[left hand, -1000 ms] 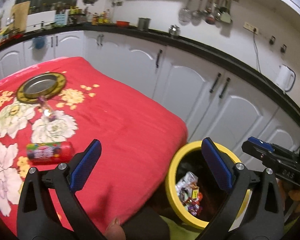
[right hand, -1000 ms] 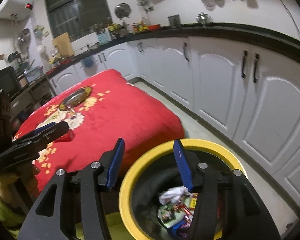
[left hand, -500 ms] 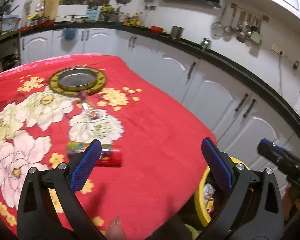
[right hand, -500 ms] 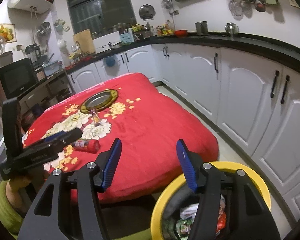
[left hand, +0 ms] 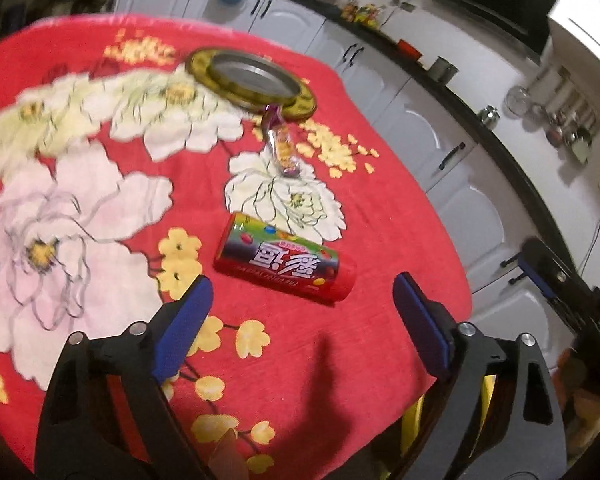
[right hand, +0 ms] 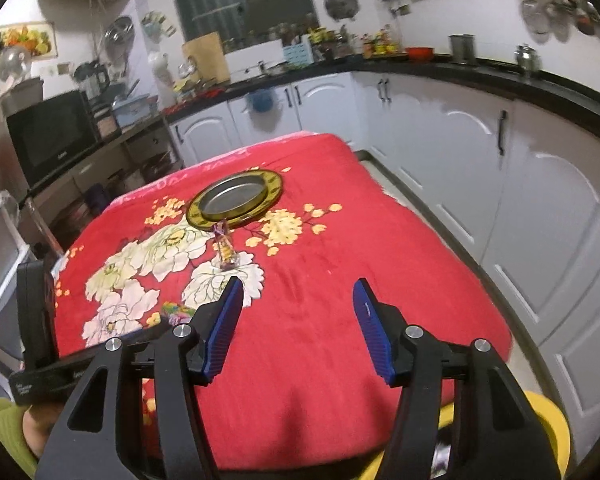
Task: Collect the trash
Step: 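Move both open tools back toward the candy tube and last wrapper, then grasp the purple-yellow snack wrapper with the right tool while the left tool grasps the red candy tube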
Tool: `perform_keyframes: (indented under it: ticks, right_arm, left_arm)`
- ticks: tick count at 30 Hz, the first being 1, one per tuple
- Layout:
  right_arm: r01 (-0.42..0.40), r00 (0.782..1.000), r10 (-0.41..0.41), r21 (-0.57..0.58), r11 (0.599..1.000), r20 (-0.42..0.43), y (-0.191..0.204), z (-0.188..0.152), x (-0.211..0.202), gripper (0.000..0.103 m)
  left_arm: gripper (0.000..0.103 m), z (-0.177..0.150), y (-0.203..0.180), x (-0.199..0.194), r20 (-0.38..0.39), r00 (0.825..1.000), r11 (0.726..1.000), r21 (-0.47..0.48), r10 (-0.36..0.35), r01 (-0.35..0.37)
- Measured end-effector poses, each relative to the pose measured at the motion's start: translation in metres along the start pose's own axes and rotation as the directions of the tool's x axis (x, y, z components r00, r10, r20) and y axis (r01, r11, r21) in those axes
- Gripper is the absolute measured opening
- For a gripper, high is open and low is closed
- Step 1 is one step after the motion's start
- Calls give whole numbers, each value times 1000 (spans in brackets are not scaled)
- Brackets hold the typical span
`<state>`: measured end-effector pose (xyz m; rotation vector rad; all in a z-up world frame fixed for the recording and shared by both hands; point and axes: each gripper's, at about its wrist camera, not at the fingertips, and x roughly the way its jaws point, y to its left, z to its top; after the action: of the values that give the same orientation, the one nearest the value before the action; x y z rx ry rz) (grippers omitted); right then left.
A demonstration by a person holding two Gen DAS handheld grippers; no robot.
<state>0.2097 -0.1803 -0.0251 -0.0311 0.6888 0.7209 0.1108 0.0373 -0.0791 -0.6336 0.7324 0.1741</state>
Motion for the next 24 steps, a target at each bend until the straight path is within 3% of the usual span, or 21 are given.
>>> perform_keyframes:
  ticks: [6, 13, 17, 24]
  right_arm:
    - [-65, 996, 62, -46, 997, -66, 12, 28, 50, 55]
    - [-151, 972, 128, -106, 983, -199, 35, 52, 118, 54]
    - [-192, 953, 151, -139, 972, -264, 54, 60, 156, 49]
    - [-235, 919, 176, -133, 963, -352, 74, 62, 207, 43]
  left_arm:
    - [81, 8, 11, 24, -50, 999, 995, -104, -12, 7]
    - [68, 22, 12, 39, -40, 999, 996, -82, 37, -40]
    - [54, 28, 14, 44, -36, 997, 996, -57, 62, -64]
    - [45, 31, 18, 44, -30, 999, 999, -20, 34, -35]
